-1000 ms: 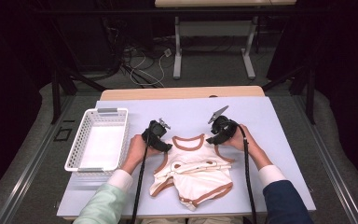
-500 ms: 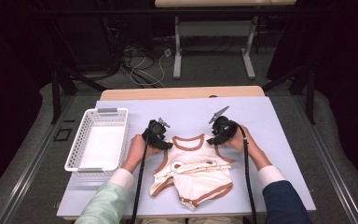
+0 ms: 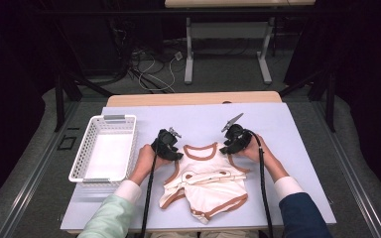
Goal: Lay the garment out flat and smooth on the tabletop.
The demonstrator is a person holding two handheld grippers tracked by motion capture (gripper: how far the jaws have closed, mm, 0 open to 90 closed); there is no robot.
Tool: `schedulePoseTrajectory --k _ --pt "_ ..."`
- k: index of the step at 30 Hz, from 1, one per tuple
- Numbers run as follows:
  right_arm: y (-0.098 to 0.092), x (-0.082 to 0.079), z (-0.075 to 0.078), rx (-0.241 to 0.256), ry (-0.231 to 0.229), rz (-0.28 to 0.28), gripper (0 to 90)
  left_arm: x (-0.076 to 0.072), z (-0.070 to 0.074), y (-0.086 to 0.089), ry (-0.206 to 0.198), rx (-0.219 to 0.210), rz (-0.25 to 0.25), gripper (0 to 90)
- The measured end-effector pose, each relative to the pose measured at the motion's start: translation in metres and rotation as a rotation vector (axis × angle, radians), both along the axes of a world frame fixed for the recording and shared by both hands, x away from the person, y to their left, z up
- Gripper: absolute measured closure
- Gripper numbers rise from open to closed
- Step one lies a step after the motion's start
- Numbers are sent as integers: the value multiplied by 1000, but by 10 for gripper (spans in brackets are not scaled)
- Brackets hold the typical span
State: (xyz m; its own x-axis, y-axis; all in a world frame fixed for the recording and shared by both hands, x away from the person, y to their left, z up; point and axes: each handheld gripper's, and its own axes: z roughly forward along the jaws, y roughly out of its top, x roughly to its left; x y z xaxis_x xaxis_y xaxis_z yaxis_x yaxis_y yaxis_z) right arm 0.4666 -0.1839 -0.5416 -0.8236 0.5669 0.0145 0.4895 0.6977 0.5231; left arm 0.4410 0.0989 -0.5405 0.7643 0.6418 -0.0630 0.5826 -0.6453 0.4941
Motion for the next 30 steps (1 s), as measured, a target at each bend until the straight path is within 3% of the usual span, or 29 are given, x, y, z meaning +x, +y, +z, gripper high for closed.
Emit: schedulePoseTrajectory --k 6,10,14,17,18,19,20,25,28,29,30 --pt "0 -2 0 7 3 -16 616 1 0 2 2 -8 14 709" --pt "1 -2 0 9 8 -23 614 2 1 1 7 9 9 737" --pt "1 -3 -1 25 21 -56 606 2 1 2 15 8 3 773" --pt "1 -2 -1 17 18 -55 587 2 1 3 19 0 4 778" --pt "1 -2 2 -19 38 -41 584 2 1 3 21 -4 6 779" --pt "2 -3 -1 24 20 -64 583 2 1 3 23 -6 7 781" --pt "2 -3 2 -13 45 -70 585 2 1 3 22 -6 6 784" --pt "0 -2 2 -12 36 -56 696 2 1 4 27 -6 8 801" --pt "-1 -3 1 12 30 -60 744 2 1 3 29 -8 8 816" --pt "-1 -2 3 -14 39 -44 754 2 1 3 29 -10 7 821" --pt "0 -3 1 -2 26 -42 762 2 1 4 30 -13 6 827"
